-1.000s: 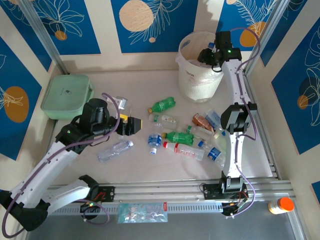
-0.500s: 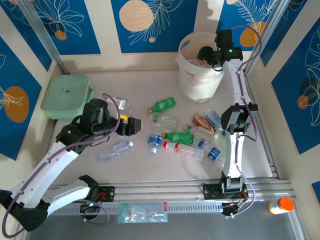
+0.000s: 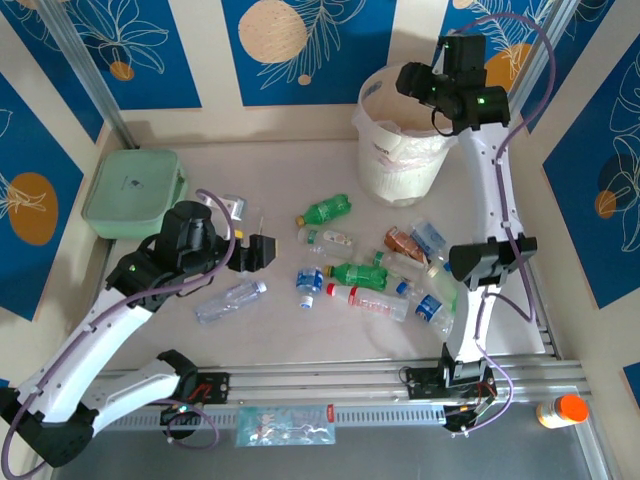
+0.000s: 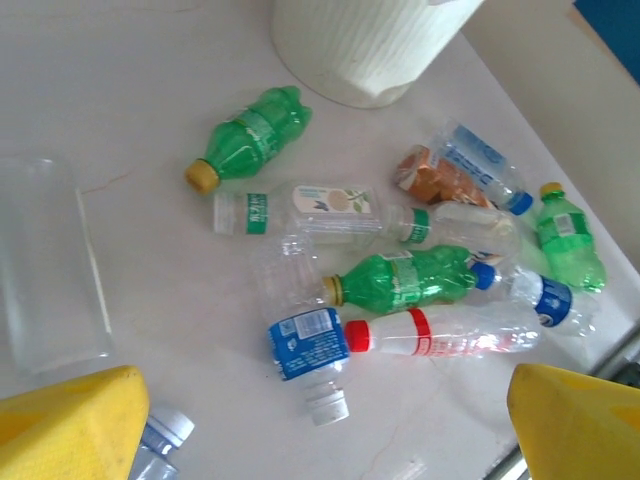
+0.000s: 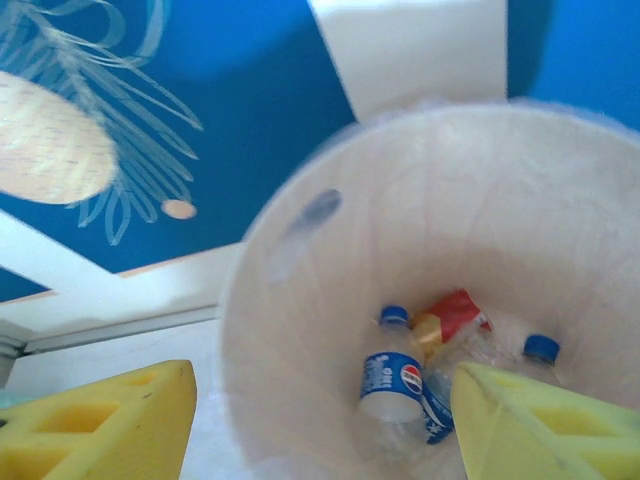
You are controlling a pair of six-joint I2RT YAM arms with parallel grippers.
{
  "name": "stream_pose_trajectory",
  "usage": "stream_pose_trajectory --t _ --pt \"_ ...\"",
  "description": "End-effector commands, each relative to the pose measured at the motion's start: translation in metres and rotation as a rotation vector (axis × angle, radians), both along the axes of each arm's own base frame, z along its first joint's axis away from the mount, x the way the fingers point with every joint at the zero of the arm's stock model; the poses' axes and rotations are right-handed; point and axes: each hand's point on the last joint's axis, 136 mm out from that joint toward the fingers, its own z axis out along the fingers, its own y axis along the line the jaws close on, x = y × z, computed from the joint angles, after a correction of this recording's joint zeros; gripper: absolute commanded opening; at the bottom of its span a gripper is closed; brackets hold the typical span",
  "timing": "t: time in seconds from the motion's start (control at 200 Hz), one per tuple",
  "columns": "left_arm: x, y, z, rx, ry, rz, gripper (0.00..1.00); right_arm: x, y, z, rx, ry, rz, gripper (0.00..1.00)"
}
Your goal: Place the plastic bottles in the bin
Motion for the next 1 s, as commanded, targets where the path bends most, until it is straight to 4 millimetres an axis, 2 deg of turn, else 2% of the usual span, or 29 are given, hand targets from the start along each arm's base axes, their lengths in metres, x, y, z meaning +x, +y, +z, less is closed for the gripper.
stream_pose_trajectory --t 0.0,0.075,0.16,0.27,0.385,0.49,0.695,0.86,0.995 --pt "0.005 0.014 -0.003 0.066 -0.021 0.062 0.92 -0.027 0.025 0.025 -0.075 -0.073 0.056 0.68" --pt "0.008 0.019 -0.01 0.092 -0.004 0.095 0.92 -0.048 0.051 0.031 -0.093 -0.109 0.113 0.68" --pt "0.014 0.026 -0.018 0.127 0.013 0.145 0.93 -0.078 0.086 0.029 -0.111 -0.15 0.196 0.67" --pt "0.023 0.033 -0.033 0.174 0.057 0.199 0.94 -0.12 0.121 0.014 -0.112 -0.173 0.297 0.67" --pt "0.031 0.038 -0.052 0.207 0.112 0.234 0.95 -0.156 0.142 -0.013 -0.109 -0.138 0.383 0.67" --pt "0.039 0.044 -0.071 0.2 0.177 0.268 0.96 -0.184 0.149 -0.05 -0.126 -0.071 0.435 0.67" --pt "0.055 0.052 -0.102 0.138 0.311 0.326 0.96 -0.231 0.148 -0.113 -0.109 0.062 0.51 0.67" --pt "0.071 0.051 -0.124 0.121 0.379 0.374 0.95 -0.257 0.15 -0.147 -0.064 0.137 0.583 0.67" --pt "0.085 0.055 -0.142 0.197 0.412 0.397 0.95 -0.269 0.15 -0.161 -0.046 0.169 0.611 0.67"
